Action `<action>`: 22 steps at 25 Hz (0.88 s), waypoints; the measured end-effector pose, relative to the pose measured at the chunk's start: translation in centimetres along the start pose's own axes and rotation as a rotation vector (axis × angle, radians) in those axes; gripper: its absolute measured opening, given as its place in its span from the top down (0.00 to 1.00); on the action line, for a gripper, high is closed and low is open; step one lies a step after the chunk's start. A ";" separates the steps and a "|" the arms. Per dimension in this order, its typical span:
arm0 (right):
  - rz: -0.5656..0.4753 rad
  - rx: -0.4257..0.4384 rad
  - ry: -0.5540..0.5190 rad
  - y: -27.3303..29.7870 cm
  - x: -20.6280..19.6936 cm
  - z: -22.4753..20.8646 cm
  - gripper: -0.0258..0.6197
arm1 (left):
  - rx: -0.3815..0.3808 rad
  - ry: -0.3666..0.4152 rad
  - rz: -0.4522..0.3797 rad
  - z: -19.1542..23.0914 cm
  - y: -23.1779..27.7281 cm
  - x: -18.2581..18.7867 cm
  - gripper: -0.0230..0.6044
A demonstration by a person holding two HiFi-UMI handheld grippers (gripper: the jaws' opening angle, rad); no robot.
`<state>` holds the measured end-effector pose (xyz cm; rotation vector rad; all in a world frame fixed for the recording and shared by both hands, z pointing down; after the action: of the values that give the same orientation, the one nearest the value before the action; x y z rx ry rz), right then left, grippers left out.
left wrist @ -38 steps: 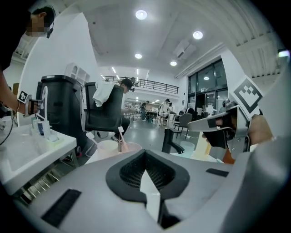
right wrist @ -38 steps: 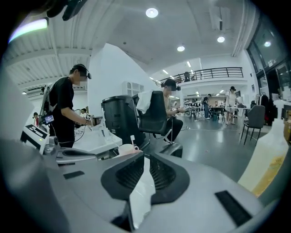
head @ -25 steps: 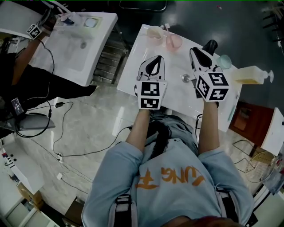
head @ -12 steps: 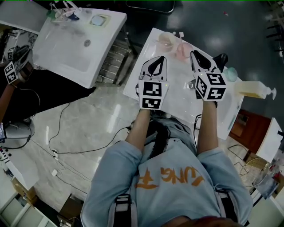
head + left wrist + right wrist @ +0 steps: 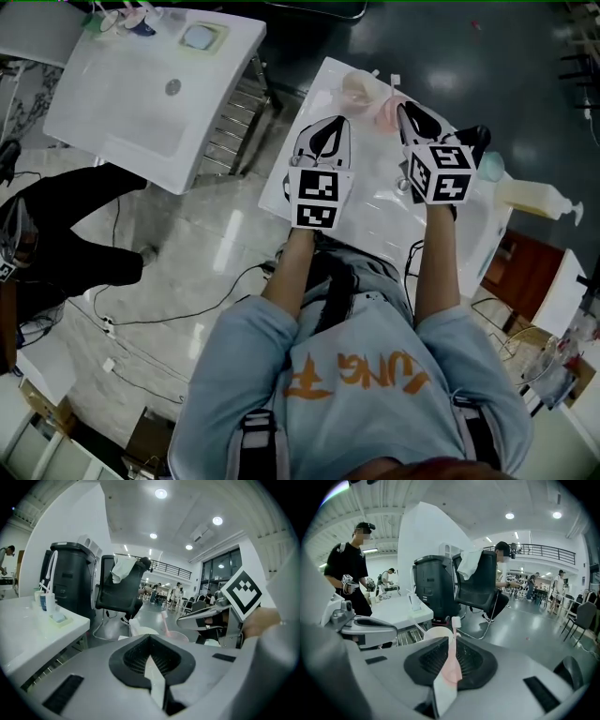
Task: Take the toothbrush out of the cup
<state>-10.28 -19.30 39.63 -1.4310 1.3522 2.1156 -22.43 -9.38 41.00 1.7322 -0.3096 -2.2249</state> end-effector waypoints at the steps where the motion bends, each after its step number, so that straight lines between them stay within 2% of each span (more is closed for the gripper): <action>1: 0.009 0.003 -0.004 0.4 0.0 0.0 0.88 | -0.006 -0.002 0.002 0.0 0.3 0.0 0.95; 9: 0.089 -0.008 -0.072 3.1 -0.2 -0.2 0.88 | -0.030 -0.028 0.023 1.2 1.8 -0.4 0.95; 14: 0.092 -0.002 -0.050 4.1 -0.1 -0.2 0.88 | -0.045 -0.041 0.033 1.6 2.5 -0.7 0.95; 22: 0.112 -0.015 -0.077 5.2 -0.1 -0.3 0.88 | -0.060 -0.053 0.039 1.7 3.3 -0.8 0.95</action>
<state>-13.36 -22.28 42.57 -1.2937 1.4213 2.2301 -23.57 -12.19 43.35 1.6255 -0.2832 -2.2315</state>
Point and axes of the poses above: the fingertips, and each gripper's own axes: y forward along the fingers, z to its left, x out of its top, the point moved 5 cm from there along -y, backward along the fingers, and after that the axes turned 4 degrees about -y, right-handed, at the moved point
